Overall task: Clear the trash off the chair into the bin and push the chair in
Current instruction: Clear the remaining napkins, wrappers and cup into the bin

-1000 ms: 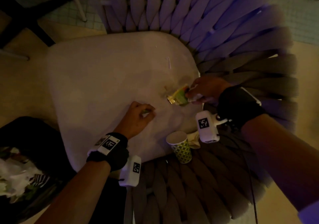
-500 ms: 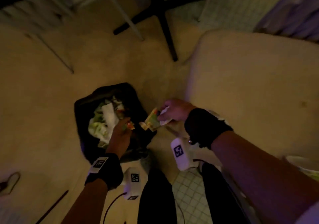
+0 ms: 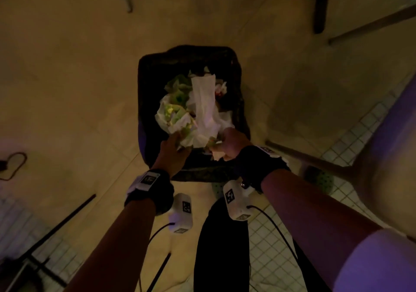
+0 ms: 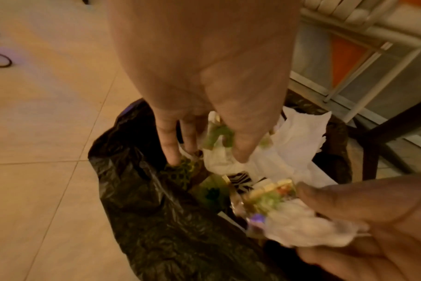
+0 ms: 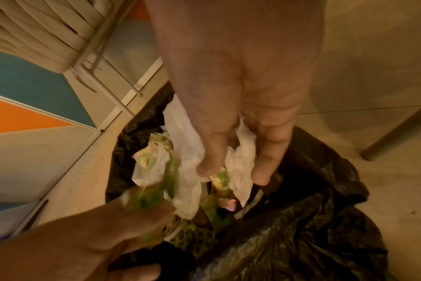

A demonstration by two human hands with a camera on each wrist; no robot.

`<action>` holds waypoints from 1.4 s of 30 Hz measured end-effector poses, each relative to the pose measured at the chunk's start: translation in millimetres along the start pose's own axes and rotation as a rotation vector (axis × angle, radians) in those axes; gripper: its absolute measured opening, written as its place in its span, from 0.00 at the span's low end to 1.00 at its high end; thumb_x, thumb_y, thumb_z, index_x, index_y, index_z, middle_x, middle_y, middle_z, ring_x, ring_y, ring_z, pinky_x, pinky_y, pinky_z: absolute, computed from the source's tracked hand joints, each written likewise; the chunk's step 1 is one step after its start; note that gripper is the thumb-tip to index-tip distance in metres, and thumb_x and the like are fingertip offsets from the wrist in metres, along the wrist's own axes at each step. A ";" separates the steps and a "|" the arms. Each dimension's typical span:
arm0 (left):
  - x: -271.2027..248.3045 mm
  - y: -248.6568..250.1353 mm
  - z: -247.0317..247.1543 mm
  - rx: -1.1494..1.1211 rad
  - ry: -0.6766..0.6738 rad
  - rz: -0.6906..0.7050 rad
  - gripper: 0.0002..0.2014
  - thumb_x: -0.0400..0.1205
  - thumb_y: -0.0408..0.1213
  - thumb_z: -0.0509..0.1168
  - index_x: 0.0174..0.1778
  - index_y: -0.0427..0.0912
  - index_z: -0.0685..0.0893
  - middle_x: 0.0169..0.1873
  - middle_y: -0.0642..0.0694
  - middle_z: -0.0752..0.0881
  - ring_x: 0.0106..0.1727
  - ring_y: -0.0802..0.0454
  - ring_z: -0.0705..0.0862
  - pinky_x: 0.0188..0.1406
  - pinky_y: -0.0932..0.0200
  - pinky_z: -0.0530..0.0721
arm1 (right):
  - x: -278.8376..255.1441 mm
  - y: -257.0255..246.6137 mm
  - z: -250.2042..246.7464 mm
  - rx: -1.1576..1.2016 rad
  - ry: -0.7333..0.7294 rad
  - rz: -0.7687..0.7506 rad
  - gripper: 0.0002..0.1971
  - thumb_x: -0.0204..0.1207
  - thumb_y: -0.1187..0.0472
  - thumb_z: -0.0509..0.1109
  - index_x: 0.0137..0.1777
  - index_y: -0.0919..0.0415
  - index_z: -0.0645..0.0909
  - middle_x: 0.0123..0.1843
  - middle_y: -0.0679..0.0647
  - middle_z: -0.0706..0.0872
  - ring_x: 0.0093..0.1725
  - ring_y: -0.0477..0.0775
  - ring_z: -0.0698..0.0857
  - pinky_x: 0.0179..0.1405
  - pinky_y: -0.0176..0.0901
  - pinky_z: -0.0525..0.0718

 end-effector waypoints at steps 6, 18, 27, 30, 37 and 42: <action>-14.2 4.5 -5.3 0.116 0.061 0.044 0.57 0.62 0.70 0.68 0.82 0.61 0.43 0.82 0.45 0.53 0.82 0.39 0.57 0.77 0.34 0.66 | -34.5 -10.0 -17.8 0.077 -0.019 -0.122 0.28 0.78 0.56 0.68 0.76 0.61 0.67 0.72 0.59 0.78 0.68 0.59 0.78 0.52 0.38 0.74; -90.3 261.3 40.3 0.373 0.219 0.412 0.38 0.71 0.57 0.62 0.72 0.34 0.73 0.67 0.26 0.75 0.68 0.28 0.72 0.68 0.37 0.69 | -212.0 93.0 -255.7 0.623 0.173 -0.222 0.11 0.77 0.76 0.63 0.56 0.64 0.76 0.27 0.46 0.83 0.20 0.36 0.79 0.21 0.24 0.74; -127.9 473.8 308.6 0.634 -0.043 0.919 0.25 0.70 0.51 0.55 0.57 0.43 0.84 0.55 0.39 0.84 0.59 0.34 0.79 0.61 0.41 0.79 | -320.6 368.3 -454.2 0.476 0.835 0.135 0.09 0.63 0.68 0.73 0.44 0.60 0.86 0.29 0.52 0.82 0.28 0.38 0.78 0.29 0.29 0.72; -141.9 511.3 392.0 0.681 -0.153 1.003 0.25 0.70 0.48 0.52 0.55 0.43 0.85 0.54 0.40 0.85 0.59 0.35 0.79 0.58 0.41 0.80 | -308.8 399.1 -463.0 0.419 0.804 0.167 0.10 0.68 0.70 0.74 0.50 0.66 0.84 0.32 0.51 0.83 0.31 0.44 0.79 0.32 0.32 0.75; -151.0 567.7 510.9 1.015 -0.261 1.135 0.34 0.74 0.45 0.39 0.76 0.49 0.71 0.77 0.43 0.70 0.73 0.40 0.70 0.66 0.43 0.72 | -270.7 394.1 -447.1 0.233 0.833 0.120 0.16 0.78 0.62 0.60 0.65 0.66 0.71 0.59 0.68 0.78 0.56 0.69 0.80 0.56 0.56 0.78; -147.7 576.3 537.0 1.266 -0.277 1.243 0.28 0.75 0.42 0.49 0.71 0.50 0.76 0.74 0.40 0.75 0.67 0.38 0.77 0.56 0.42 0.77 | -275.7 402.3 -436.4 0.297 0.822 0.104 0.13 0.79 0.63 0.58 0.62 0.64 0.72 0.60 0.66 0.77 0.59 0.69 0.79 0.54 0.54 0.78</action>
Point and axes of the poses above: each hand's wrist, its own x-axis towards the middle knuckle, its own z-axis out of the palm, y = z × x, the point moved 5 cm from there along x, towards the middle knuckle
